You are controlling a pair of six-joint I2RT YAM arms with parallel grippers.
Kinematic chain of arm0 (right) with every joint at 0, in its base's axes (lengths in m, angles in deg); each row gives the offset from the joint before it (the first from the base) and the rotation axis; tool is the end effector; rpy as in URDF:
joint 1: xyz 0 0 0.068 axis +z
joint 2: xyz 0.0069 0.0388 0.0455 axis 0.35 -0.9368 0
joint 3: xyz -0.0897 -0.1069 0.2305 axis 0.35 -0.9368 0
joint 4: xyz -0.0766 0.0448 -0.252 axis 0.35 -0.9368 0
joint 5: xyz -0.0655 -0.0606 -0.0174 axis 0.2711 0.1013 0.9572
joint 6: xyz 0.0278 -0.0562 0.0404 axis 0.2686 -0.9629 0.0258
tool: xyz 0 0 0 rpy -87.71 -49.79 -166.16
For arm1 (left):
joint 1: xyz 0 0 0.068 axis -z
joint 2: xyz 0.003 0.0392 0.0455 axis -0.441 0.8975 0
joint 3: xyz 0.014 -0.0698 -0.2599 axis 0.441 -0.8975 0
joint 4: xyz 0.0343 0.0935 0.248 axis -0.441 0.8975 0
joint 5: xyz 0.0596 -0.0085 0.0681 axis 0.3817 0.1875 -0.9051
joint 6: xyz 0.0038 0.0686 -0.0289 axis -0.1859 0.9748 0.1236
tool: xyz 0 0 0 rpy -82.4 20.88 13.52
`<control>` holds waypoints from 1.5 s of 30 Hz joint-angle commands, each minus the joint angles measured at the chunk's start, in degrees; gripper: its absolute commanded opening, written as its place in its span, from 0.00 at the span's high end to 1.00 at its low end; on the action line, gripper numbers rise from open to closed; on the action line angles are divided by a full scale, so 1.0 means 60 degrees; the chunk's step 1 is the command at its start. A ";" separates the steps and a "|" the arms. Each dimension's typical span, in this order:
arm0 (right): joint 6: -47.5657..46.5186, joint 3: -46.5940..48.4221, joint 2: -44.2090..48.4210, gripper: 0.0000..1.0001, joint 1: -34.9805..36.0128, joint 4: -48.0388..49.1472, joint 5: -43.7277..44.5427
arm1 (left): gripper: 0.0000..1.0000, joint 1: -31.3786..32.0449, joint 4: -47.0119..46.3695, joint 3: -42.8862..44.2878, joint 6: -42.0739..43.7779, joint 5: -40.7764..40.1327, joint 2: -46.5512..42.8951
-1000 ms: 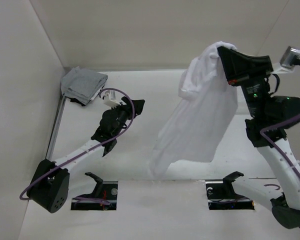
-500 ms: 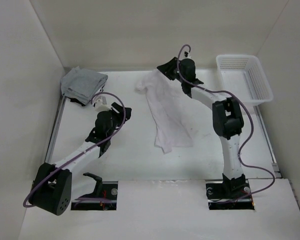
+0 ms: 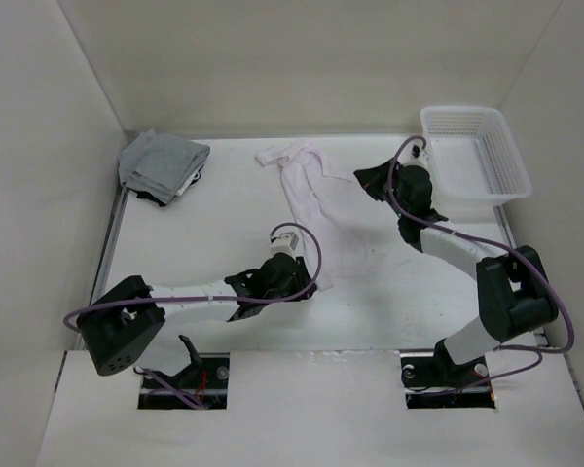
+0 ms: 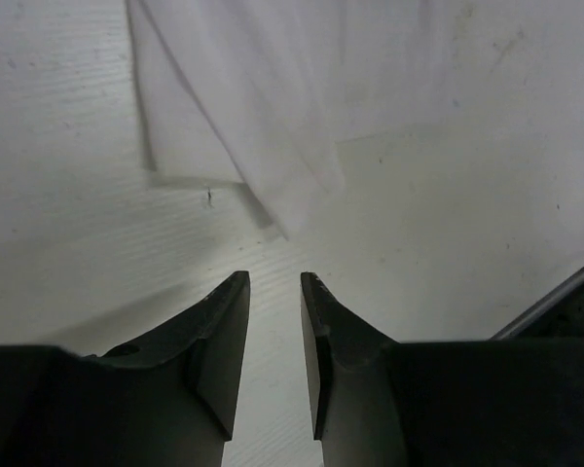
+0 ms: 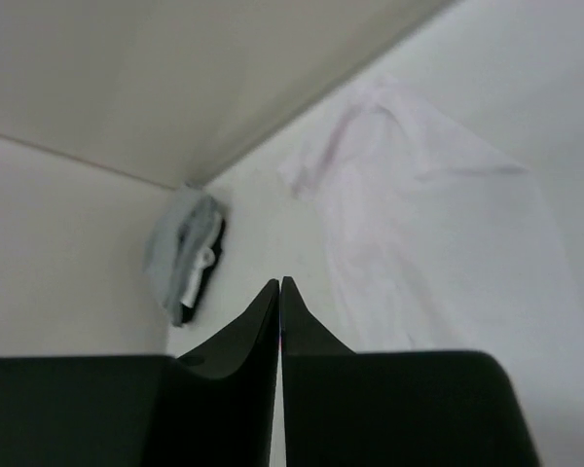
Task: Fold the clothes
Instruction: Flatten the tank top out
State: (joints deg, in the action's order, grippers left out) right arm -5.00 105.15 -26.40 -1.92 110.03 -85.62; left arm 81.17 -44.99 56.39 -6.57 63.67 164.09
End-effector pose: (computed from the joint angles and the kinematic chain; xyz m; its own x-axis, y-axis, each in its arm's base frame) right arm 0.3649 0.1235 0.2507 -0.3419 0.7158 -0.6089 -0.0992 0.6168 0.7808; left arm 0.1737 -0.2303 0.1417 -0.7910 -0.2128 -0.5736 0.1857 0.8098 -0.5565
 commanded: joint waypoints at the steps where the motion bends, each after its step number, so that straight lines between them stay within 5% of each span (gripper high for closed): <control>1: 0.0118 -0.1663 0.0908 0.86 -0.0026 0.0760 0.0210 | 0.66 0.0069 -0.0418 0.0232 -0.1699 -0.0581 0.0136; 6: -0.0336 -0.2923 0.2286 0.70 0.0033 0.0512 0.0020 | 0.61 -0.0122 -0.1239 0.0025 -0.2726 -0.0348 0.0779; 13: -0.0381 -0.3908 0.3095 0.69 0.0033 0.0628 0.0005 | 0.63 -0.0064 -0.2090 0.0464 -0.3387 0.0326 0.2479; 16: -0.0381 -0.4083 0.3329 0.69 0.0091 0.0628 -0.0024 | 0.67 -0.0063 -0.2120 0.0508 -0.3636 0.0166 0.2700; 19: -0.0439 -0.4288 0.3549 0.69 0.0106 0.0614 -0.0010 | 0.82 -0.0078 -0.2149 0.0626 -0.3665 0.0078 0.2788; 30: -0.0440 -0.5123 0.4485 0.57 0.0791 -0.2399 0.0853 | 0.93 -0.0370 0.0587 0.0114 -0.2802 -0.1473 -0.1265; 38: -0.0571 -0.4686 0.4591 0.54 0.2111 -0.4833 0.2070 | 0.95 -0.2786 0.2084 -0.1423 -0.1410 -0.2308 -0.3757; 45: -0.1112 -0.4041 0.3860 0.55 0.2332 -0.5772 0.2935 | 0.95 -0.3315 0.2143 -0.2172 -0.1307 -0.2457 -0.4259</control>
State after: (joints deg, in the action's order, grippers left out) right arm -9.00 76.46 -0.76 11.59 78.93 -72.35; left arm 61.78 -31.92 44.20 -16.58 50.39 138.93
